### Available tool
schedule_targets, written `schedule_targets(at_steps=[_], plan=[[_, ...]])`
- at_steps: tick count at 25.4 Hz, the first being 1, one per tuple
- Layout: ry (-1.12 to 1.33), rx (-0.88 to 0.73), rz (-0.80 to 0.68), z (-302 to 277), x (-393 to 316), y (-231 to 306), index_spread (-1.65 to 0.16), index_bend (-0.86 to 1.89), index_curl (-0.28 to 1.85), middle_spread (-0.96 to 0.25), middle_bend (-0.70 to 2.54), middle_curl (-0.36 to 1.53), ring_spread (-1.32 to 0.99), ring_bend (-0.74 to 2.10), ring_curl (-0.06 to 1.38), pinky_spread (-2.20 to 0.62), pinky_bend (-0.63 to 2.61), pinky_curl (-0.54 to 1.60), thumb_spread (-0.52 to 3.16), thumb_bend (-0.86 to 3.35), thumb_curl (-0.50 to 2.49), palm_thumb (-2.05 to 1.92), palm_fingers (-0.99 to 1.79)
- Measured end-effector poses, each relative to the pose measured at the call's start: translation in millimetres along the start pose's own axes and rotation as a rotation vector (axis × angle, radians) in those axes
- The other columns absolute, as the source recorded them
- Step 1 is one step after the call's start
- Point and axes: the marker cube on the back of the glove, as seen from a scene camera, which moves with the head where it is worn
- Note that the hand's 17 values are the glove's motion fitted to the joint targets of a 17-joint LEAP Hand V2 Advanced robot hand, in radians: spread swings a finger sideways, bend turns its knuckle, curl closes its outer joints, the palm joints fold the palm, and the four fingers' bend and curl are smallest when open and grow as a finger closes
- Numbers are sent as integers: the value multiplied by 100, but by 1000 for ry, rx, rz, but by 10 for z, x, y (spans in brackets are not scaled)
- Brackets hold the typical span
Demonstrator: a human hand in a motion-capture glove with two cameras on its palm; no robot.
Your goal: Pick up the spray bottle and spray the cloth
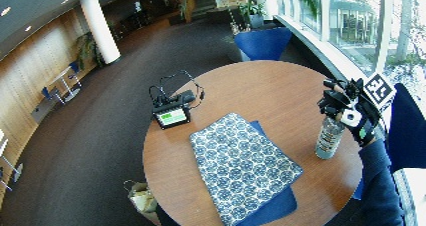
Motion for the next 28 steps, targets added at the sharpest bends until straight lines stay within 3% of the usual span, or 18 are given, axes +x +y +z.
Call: schedule_targets(at_steps=[3,10,18,28], plan=[[-87,33,7,96,108,-3,-37,16,10,-12,64,43,-17,70,38,2,49,32,97,13,43,86,102],[-215,115,-2,272,249,-100,-32,23,19,-16,56,44,-22,60,39,-13,48,34,80,10,50,94,112],[-264,80,-22,790,208,-358,-28,42,32,-17,47,43,-23,47,37,-18,40,34,71,2,55,94,124],[-167,311,-50,996,-17,-438,-25,40,39,-16,49,45,-23,52,40,-25,41,35,59,-2,62,95,136]])
